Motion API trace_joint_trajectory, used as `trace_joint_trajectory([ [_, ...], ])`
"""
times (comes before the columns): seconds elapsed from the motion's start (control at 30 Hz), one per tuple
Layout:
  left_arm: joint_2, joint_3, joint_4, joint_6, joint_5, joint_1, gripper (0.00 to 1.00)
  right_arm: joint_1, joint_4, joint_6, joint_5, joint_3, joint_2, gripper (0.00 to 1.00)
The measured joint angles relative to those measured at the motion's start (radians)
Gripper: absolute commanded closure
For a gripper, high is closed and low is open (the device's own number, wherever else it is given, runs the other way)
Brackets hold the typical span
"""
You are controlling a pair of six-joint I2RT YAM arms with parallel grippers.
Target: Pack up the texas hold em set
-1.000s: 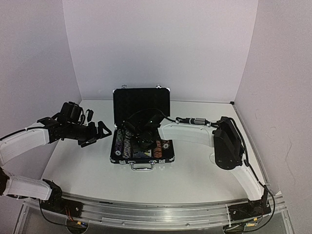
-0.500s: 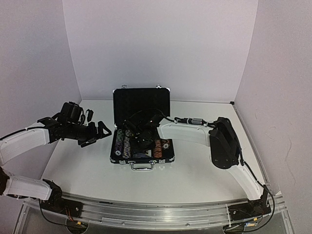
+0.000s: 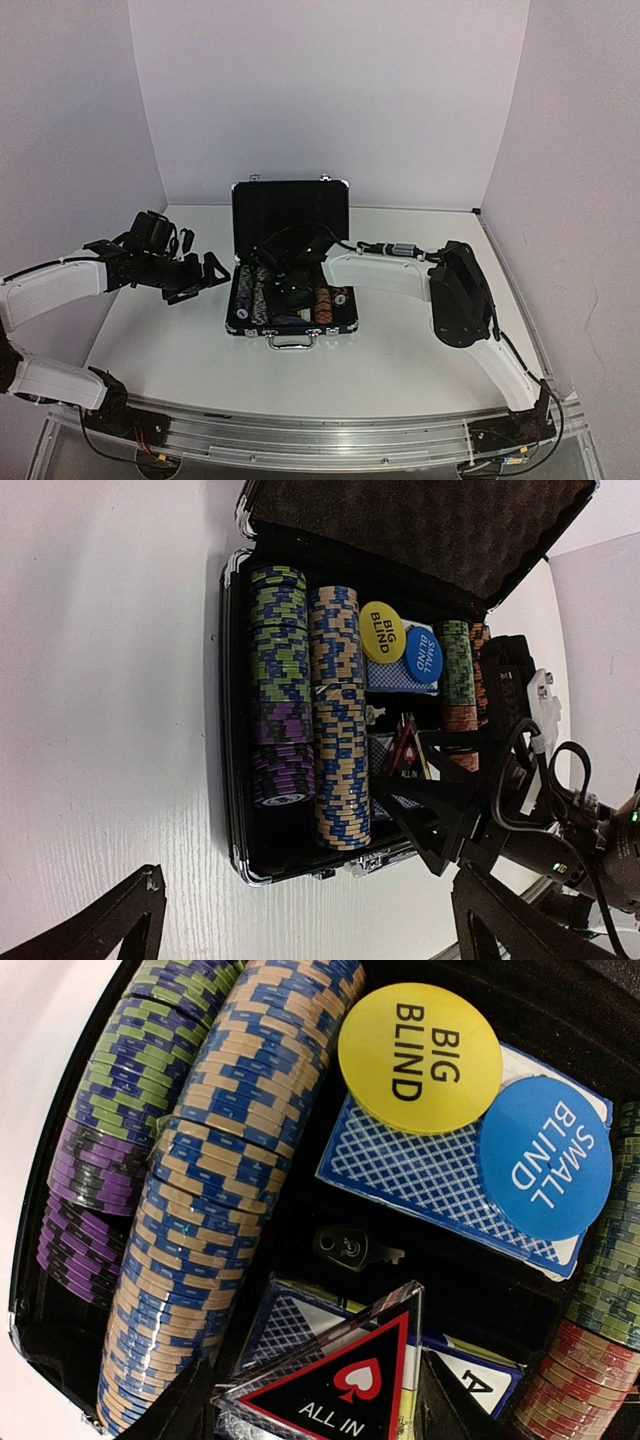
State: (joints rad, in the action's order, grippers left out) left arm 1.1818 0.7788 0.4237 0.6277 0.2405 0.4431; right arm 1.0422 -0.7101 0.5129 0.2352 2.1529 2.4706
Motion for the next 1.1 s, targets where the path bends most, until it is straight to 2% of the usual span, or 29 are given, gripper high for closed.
trace_joint_trajectory([
  [0.13, 0.011, 0.000, -0.005, 0.000, 0.000, 0.000, 0.00, 0.000, 0.000, 0.001, 0.000, 0.000, 0.000, 0.36],
  [0.37, 0.026, 0.000, -0.009, 0.000, 0.001, 0.000, 0.00, 0.001, -0.002, 0.007, 0.008, -0.013, -0.005, 0.25],
  [0.87, 0.036, 0.000, -0.024, 0.000, 0.002, 0.000, 0.00, -0.004, -0.013, 0.007, -0.040, -0.033, -0.026, 0.16],
  [1.1, 0.039, 0.000, -0.025, 0.001, 0.006, 0.000, 0.00, -0.007, 0.016, 0.015, -0.095, -0.063, -0.049, 0.15],
])
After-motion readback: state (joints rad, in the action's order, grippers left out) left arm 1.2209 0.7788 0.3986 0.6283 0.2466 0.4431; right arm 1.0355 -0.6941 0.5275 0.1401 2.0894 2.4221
